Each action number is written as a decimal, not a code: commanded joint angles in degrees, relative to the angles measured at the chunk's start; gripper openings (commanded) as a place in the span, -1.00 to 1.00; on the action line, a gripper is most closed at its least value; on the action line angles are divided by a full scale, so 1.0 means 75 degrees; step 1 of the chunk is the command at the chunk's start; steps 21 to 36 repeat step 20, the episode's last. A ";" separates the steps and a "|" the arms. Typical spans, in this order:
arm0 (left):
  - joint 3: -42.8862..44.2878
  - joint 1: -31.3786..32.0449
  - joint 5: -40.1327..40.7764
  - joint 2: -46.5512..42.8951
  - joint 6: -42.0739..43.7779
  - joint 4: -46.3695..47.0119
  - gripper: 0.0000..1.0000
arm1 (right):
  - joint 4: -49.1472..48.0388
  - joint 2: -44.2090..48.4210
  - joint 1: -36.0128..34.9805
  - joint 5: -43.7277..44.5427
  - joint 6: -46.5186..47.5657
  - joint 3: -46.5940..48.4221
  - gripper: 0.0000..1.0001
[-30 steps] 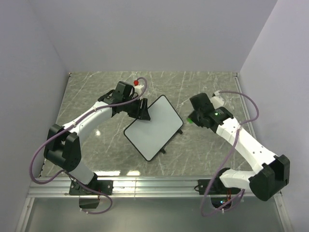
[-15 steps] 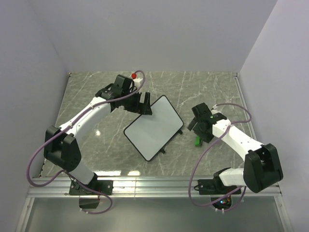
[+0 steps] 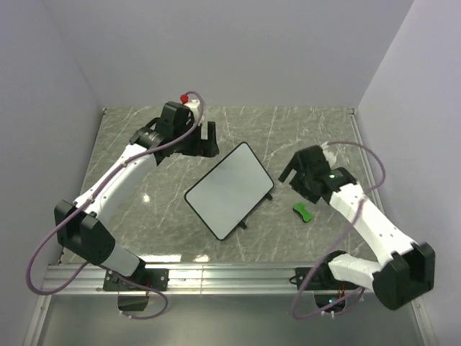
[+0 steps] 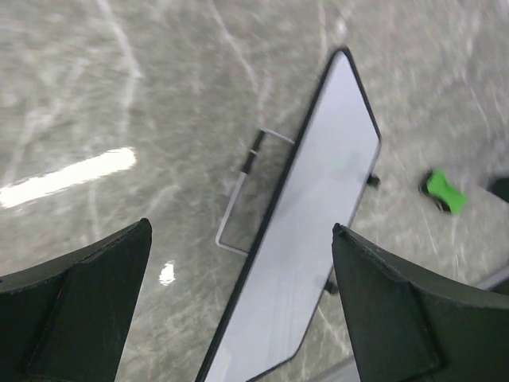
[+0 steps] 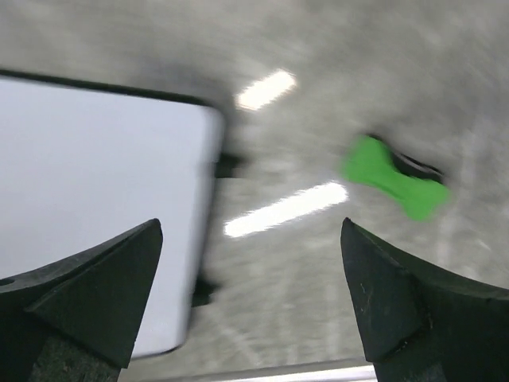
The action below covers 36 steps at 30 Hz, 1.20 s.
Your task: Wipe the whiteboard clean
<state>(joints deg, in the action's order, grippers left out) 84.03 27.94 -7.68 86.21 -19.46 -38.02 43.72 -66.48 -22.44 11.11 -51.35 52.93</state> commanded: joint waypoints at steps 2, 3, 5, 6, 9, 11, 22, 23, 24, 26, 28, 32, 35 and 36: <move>0.0409 0.0012 0.1783 -0.0725 -0.0522 0.0112 0.99 | -0.0613 0.1245 0.0027 -0.1373 0.1008 0.1587 0.99; 0.0444 0.0012 0.2041 -0.0877 -0.0650 0.0101 0.99 | -0.0685 0.1444 0.0015 -0.1458 0.1069 0.1835 0.99; 0.0398 0.0012 0.2757 -0.1064 -0.0895 0.0159 0.99 | -0.0790 0.1609 0.0027 -0.1400 0.0965 0.2408 1.00; 0.0363 0.0001 0.2944 -0.1124 -0.0978 0.0159 0.99 | -0.0872 0.1749 0.0038 -0.1365 0.0999 0.2539 0.99; 0.0199 0.0001 0.3765 -0.1369 -0.1342 0.0159 0.99 | -0.1095 0.1914 0.0062 -0.1342 0.1362 0.3067 0.99; 0.0129 0.0001 0.4257 -0.1568 -0.1540 0.0124 0.99 | -0.1142 0.2031 0.0062 -0.1458 0.1642 0.3231 0.99; 0.0258 -0.0011 0.4868 -0.1559 -0.1156 -0.0087 0.99 | -0.0231 0.2395 0.0050 -0.1146 0.2137 0.3501 0.99; 0.0258 -0.0011 0.4868 -0.1559 -0.1156 -0.0087 0.99 | -0.0231 0.2395 0.0050 -0.1146 0.2137 0.3501 0.99; 0.0258 -0.0011 0.4868 -0.1559 -0.1156 -0.0087 0.99 | -0.0231 0.2395 0.0050 -0.1146 0.2137 0.3501 0.99; 0.0258 -0.0011 0.4868 -0.1559 -0.1156 -0.0087 0.99 | -0.0231 0.2395 0.0050 -0.1146 0.2137 0.3501 0.99; 0.0258 -0.0011 0.4868 -0.1559 -0.1156 -0.0087 0.99 | -0.0231 0.2395 0.0050 -0.1146 0.2137 0.3501 0.99; 0.0258 -0.0011 0.4868 -0.1559 -0.1156 -0.0087 0.99 | -0.0231 0.2395 0.0050 -0.1146 0.2137 0.3501 0.99; 0.0258 -0.0011 0.4868 -0.1559 -0.1156 -0.0087 0.99 | -0.0231 0.2395 0.0050 -0.1146 0.2137 0.3501 0.99; 0.0258 -0.0011 0.4868 -0.1559 -0.1156 -0.0087 0.99 | -0.0231 0.2395 0.0050 -0.1146 0.2137 0.3501 0.99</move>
